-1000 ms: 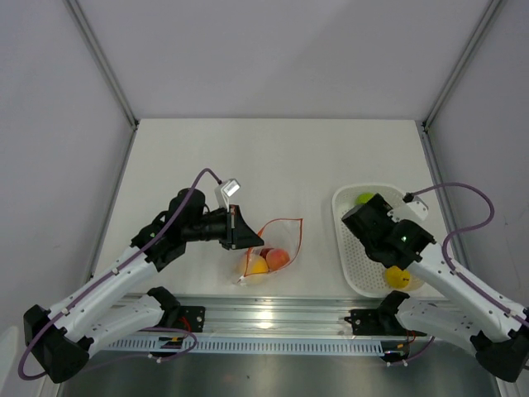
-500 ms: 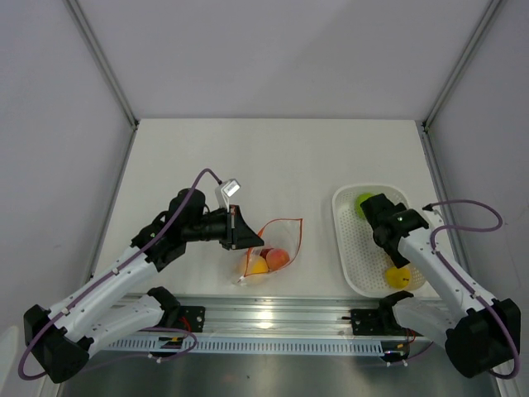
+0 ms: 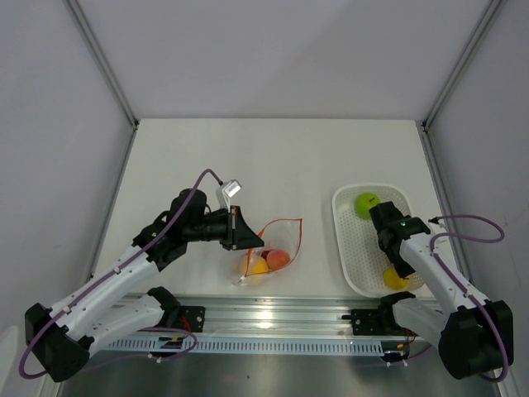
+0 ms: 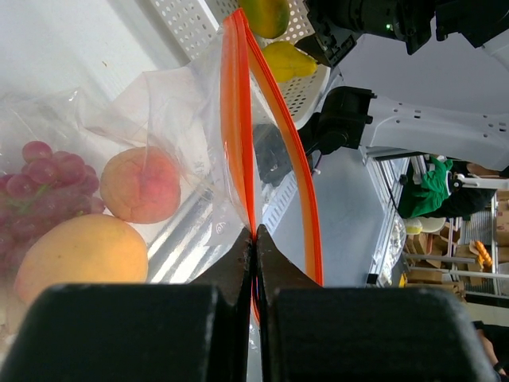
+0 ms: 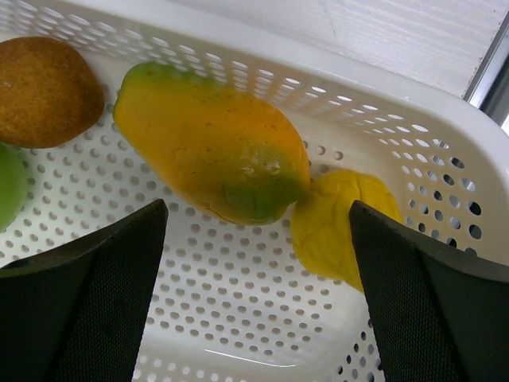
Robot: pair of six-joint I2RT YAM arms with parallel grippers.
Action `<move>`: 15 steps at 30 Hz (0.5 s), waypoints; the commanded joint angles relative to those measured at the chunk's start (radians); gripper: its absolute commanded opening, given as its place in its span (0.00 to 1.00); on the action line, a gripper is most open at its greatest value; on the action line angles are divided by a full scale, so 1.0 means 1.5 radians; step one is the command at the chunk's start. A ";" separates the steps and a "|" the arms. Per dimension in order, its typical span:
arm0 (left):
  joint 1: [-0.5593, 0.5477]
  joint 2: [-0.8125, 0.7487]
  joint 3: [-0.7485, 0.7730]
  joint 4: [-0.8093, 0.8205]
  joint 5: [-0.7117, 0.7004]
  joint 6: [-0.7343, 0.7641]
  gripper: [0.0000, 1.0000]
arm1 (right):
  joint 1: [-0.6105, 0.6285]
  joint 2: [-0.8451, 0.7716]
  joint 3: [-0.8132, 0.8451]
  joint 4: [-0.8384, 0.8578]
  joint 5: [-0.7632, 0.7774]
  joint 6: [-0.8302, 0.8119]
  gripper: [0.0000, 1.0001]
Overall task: Place the food in the zip-top bag and seal the zipper
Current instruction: Pick up the fake fruit from the bin.
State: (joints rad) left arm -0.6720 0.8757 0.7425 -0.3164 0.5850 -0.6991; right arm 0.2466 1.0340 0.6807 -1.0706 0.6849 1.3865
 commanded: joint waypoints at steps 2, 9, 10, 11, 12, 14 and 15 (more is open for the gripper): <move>-0.001 -0.004 0.010 0.006 -0.004 0.002 0.01 | -0.009 0.005 -0.011 0.040 -0.016 -0.007 0.95; 0.000 -0.046 -0.014 0.023 -0.058 0.026 0.01 | -0.010 -0.001 -0.019 0.050 -0.072 -0.032 0.94; 0.000 -0.048 -0.019 0.030 -0.056 0.026 0.01 | -0.009 -0.002 -0.019 0.049 -0.074 -0.033 0.94; 0.000 -0.046 -0.024 0.038 -0.052 0.027 0.01 | -0.010 -0.004 -0.019 0.049 -0.076 -0.034 0.94; 0.000 -0.044 -0.028 0.050 -0.037 0.028 0.01 | -0.010 -0.004 -0.020 0.054 -0.078 -0.041 0.95; 0.000 -0.038 -0.036 0.067 -0.021 0.028 0.01 | -0.011 -0.005 -0.022 0.083 -0.089 -0.078 0.96; 0.000 -0.037 -0.047 0.082 -0.006 0.028 0.01 | -0.012 -0.004 -0.023 0.094 -0.096 -0.093 0.96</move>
State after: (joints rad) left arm -0.6720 0.8188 0.7002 -0.2768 0.5331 -0.6811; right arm 0.2359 1.0363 0.6518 -0.9802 0.5610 1.3060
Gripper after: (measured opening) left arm 0.005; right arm 0.961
